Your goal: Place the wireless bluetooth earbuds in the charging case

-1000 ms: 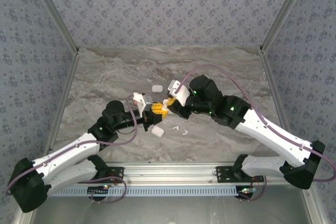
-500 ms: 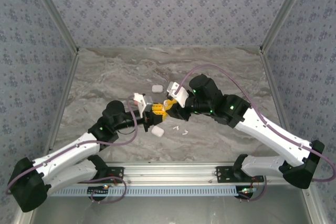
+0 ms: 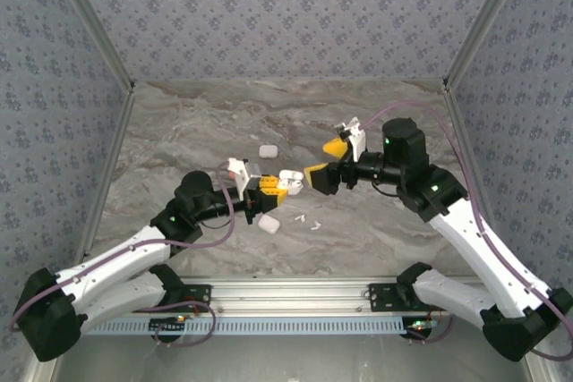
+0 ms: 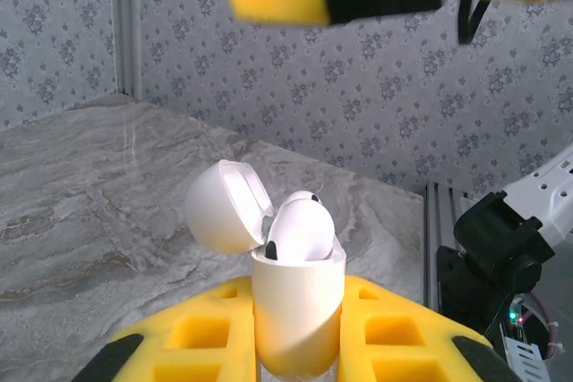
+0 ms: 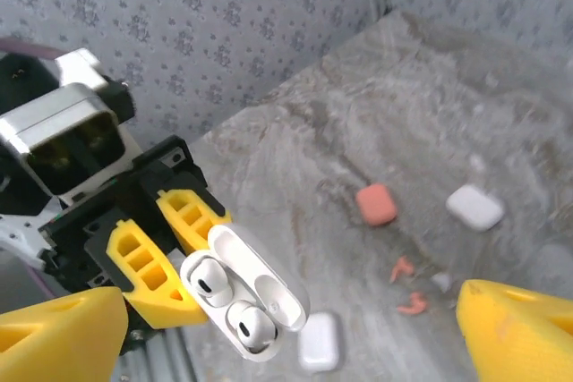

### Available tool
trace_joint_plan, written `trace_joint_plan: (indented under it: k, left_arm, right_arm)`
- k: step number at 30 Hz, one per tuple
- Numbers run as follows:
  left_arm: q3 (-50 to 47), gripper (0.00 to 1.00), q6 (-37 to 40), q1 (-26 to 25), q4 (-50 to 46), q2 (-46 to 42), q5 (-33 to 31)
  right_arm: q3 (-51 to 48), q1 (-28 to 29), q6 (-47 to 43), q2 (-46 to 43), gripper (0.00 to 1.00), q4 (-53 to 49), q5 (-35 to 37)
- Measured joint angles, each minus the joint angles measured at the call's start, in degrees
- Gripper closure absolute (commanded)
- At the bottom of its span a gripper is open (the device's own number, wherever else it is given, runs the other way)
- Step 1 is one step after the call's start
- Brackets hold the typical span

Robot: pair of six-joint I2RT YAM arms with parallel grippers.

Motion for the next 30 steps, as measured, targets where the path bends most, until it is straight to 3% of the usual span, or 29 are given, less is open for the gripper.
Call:
trace_joint_plan:
  k: [6,15,30]
  left_arm:
    - [0.0,1.00,0.0,0.0,0.9,0.0,0.0]
    - [0.0,1.00,0.0,0.0,0.9,0.0,0.0]
    - [0.0,1.00,0.0,-0.4,1.7,0.0,0.3]
  right_arm:
    - [-4.7,0.6,7.1,4.0,0.00,3.3,-6.7]
    - [-4.6,4.4,9.8,6.1,0.00,7.2,-11.8]
    - [-3.1,6.7,8.3,3.3,0.00,4.8,-10.1]
